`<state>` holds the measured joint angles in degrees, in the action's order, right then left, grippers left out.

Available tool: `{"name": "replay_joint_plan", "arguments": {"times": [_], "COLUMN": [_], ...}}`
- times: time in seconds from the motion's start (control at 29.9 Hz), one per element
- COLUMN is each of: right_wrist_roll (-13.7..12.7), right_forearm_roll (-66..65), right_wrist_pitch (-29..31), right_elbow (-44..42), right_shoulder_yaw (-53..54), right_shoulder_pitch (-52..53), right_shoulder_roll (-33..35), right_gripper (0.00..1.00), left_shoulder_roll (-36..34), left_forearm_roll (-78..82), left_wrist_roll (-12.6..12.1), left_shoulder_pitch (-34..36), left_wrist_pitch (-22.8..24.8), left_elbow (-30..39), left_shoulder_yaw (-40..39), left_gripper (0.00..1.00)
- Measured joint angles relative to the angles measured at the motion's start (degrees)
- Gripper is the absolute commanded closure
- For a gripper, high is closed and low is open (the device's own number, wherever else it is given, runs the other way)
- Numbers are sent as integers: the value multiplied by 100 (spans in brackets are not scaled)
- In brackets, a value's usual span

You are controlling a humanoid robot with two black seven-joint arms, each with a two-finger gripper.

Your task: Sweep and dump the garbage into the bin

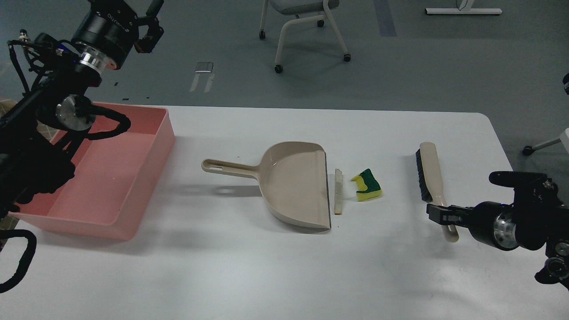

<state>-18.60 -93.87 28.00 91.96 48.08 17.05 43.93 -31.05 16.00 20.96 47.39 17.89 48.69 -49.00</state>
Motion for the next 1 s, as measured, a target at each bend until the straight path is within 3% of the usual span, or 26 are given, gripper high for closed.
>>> {"name": "replay_joint_plan", "arguments": {"times": [0.1,0.13,0.17,0.47,0.6,1.0], "right_wrist_roll": [-2,-2,-3,-4,-4,-21], "right_forearm_roll": [-33,-68,-105,-247,-246,-207], "right_wrist_pitch": [0,0,0,0,0,0], "right_elbow": [0,0,-1,-13,-2,164], "right_shoulder_yaw": [0,0,-1,-8,9,226], "right_shoulder_pitch": [0,0,-1,-145,-149,-140], "right_shoulder_roll": [0,7,21,54,55,192], "right_gripper": [64,76,80,82,100,100], "left_shoulder_roll": [0,0,0,-3,-14,-139], "left_forearm_roll": [0,0,0,-7,-2,31], "left_wrist_roll": [0,0,0,-6,-6,-6], "left_shoulder_pitch": [0,0,0,7,7,-85], "left_wrist_pitch": [-4,-4,-5,-9,-8,39], "left_elbow": [0,0,0,20,23,183], "left_shoulder_yaw": [-3,-4,-4,-5,-5,52], "left_gripper": [2,2,2,2,2,2]}}
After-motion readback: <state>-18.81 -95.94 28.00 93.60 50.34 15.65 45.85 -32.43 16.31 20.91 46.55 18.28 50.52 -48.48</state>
